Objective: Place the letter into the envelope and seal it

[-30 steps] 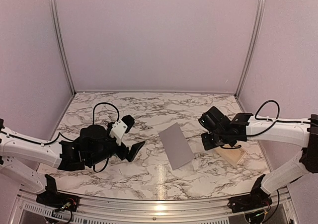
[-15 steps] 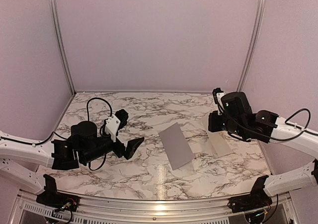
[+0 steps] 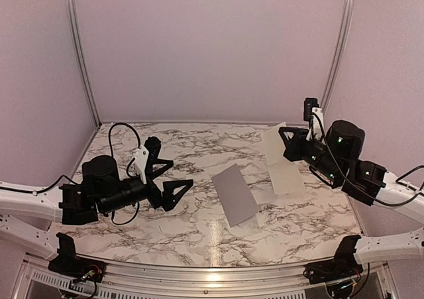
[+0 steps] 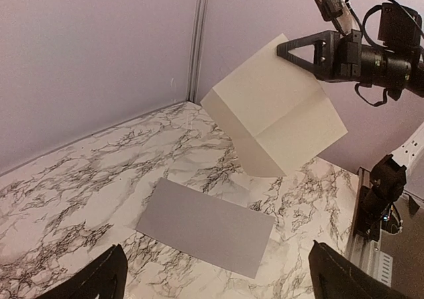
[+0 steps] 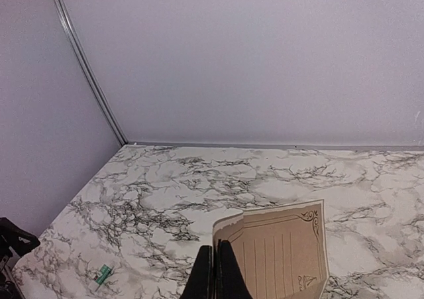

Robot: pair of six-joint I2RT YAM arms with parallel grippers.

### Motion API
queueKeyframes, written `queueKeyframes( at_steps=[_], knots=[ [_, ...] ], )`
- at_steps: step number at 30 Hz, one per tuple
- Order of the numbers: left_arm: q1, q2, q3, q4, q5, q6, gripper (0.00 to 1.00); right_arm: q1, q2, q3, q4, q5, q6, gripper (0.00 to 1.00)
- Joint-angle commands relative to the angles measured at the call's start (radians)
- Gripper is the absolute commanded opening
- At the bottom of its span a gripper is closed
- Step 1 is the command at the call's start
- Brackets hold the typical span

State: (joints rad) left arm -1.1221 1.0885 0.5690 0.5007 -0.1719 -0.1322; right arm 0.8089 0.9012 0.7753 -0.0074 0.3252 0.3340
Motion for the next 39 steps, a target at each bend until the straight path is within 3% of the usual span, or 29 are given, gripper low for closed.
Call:
queueKeyframes(
  at_steps=[1, 12, 15, 19, 24, 26, 29, 39],
  knots=[
    [0.014, 0.020, 0.066, -0.007, 0.092, -0.078, 0.99, 0.001, -0.023, -0.017, 0.234, -0.102, -0.012, 0.00],
    [0.025, 0.152, 0.202, 0.004, 0.151, -0.126, 0.99, 0.001, -0.026, -0.115, 0.664, -0.276, 0.079, 0.00],
    [0.025, 0.188, 0.240, 0.011, 0.150, -0.140, 0.98, 0.001, 0.004, -0.099, 0.700, -0.306, 0.108, 0.00],
    [0.025, 0.213, 0.255, 0.013, 0.143, -0.141, 0.98, 0.001, 0.052, -0.046, 0.605, -0.298, 0.110, 0.00],
    [0.040, 0.221, 0.214, 0.032, 0.128, -0.149, 0.99, 0.000, 0.092, -0.091, 0.690, -0.349, 0.142, 0.00],
    [0.064, 0.227, 0.175, 0.105, 0.159, -0.201, 0.99, 0.002, 0.127, -0.082, 0.741, -0.412, 0.161, 0.00],
    [0.155, 0.242, 0.083, 0.317, 0.339, -0.349, 0.99, 0.007, 0.198, -0.037, 0.776, -0.472, 0.186, 0.00],
    [0.221, 0.291, 0.089, 0.405, 0.431, -0.403, 0.99, 0.035, 0.405, 0.094, 0.903, -0.605, 0.278, 0.00]
  ],
)
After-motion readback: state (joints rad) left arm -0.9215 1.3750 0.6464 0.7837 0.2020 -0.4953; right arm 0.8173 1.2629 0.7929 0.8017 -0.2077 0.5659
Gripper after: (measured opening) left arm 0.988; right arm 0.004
